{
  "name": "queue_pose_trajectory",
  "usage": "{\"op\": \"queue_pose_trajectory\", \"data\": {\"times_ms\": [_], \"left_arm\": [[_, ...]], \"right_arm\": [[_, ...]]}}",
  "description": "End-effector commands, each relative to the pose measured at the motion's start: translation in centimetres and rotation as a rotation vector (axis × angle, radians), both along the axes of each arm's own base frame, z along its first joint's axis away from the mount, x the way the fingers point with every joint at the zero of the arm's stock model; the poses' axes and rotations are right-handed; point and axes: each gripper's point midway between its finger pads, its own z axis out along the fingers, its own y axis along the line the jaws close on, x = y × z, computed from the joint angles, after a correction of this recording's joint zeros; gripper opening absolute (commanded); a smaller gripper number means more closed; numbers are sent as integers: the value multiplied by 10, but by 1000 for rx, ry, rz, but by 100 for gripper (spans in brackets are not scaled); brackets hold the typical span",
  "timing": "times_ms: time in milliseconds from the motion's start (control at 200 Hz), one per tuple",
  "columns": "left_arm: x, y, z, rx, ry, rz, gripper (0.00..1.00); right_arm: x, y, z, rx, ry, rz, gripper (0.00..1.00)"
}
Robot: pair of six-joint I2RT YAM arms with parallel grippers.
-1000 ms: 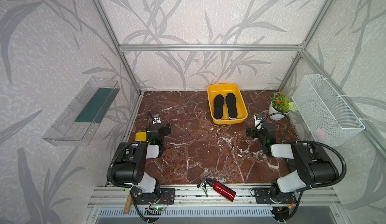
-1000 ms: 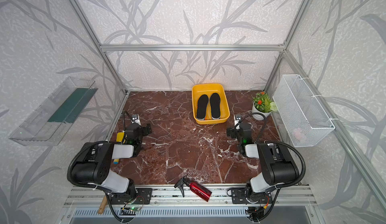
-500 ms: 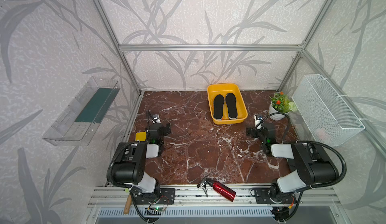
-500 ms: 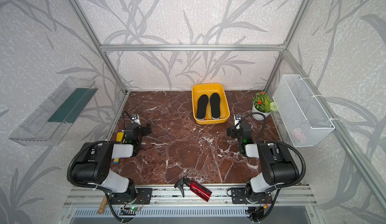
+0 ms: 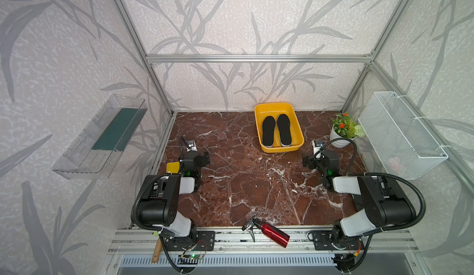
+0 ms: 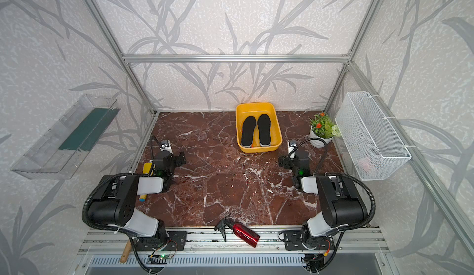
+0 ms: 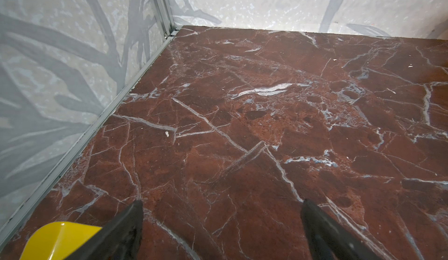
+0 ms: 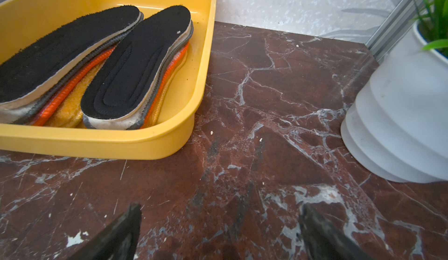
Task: Put the insoles into the storage box
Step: Reset both arms
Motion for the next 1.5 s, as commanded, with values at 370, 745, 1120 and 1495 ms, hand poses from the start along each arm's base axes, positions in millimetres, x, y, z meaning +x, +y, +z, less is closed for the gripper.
{"op": "queue_pose_trajectory", "data": {"times_ms": [370,745,1120,1495], "left_arm": [[8,-9,12,-20,-30,-71,100],[0,12,16,12,-54,81,99],[6,-1,14,-18,-32,-26,99],[7,-24,14,-43,-48,-193,99]], "right_arm": [[7,1,15,8,-41,4,99],[7,2,14,7,-41,5,99],[7,1,15,7,-41,3,99],[7,1,15,8,-41,3,99]]}}
